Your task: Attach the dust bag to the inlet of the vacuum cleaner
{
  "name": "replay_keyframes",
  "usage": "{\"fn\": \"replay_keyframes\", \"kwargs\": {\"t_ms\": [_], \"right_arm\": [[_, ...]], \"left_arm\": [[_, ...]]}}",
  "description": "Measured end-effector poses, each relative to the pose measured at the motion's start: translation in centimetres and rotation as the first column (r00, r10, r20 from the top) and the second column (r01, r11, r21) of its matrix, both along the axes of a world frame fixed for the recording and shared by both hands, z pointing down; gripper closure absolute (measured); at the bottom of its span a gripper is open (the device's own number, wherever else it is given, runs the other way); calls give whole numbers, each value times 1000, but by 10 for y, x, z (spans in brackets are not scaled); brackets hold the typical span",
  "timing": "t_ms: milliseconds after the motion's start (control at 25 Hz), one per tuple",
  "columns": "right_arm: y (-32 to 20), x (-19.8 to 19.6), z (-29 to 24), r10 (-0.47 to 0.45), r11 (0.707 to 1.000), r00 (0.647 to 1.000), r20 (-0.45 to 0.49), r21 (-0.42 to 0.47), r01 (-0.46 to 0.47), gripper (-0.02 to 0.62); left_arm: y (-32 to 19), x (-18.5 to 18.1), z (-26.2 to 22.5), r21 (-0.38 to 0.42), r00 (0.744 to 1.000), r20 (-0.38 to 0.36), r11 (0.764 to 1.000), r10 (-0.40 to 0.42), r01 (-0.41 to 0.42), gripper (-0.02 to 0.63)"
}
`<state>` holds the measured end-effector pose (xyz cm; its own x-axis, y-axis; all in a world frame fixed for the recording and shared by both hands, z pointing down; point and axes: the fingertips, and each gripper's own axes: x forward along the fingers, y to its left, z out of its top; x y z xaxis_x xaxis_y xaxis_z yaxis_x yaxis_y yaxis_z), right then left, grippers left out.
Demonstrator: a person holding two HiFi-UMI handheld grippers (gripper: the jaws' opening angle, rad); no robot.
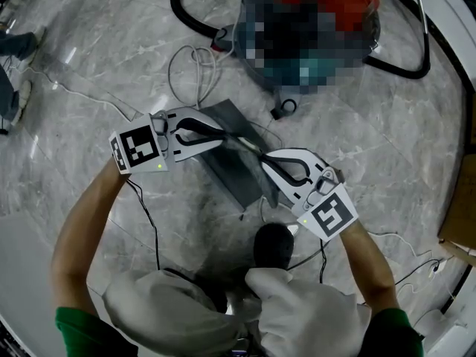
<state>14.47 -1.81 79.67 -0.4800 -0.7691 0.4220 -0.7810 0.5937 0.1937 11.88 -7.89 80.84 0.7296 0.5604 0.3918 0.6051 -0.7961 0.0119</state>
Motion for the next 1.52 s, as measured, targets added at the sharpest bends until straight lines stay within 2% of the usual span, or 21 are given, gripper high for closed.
{"fn": "replay_keyframes", "kwargs": {"t_ms": [80,400,560,720,880,1040,1160,1360,1520], "right_arm": [[0,-1,-1,-12,1000,1000,-3,-1,12,580],[1,-13,1,-68,998,997,-24,6,68,580],[-7,-2,-5,-14,1000,1000,-1,15,14,580],[-11,7,-5,43,999,999,32,0,-43,580],[-17,4,-10,42,999,997,67,0,-42,580],[-25,5,-17,21,999,999,35,29,-22,580],[-33,9,-30,43,997,994,97,54,-49,580],[-52,13,-51,58,993,992,113,100,-70,580],[-67,18,-76,104,983,985,139,134,-123,580]], "left_arm": [[-4,1,-4,-4,1000,-12,1000,-15,15,600],[1,0,5,107,999,30,993,44,-47,600],[6,-2,6,174,997,40,983,59,-65,600],[7,-4,8,177,997,63,983,47,-58,601],[3,2,-7,175,999,31,984,42,-47,601],[-1,7,-15,208,998,35,977,46,-52,600],[-9,11,-27,222,999,14,974,38,-41,600],[-28,15,-50,253,1000,-7,967,9,-7,600],[-44,21,-76,260,999,-46,966,-3,15,600]]}}
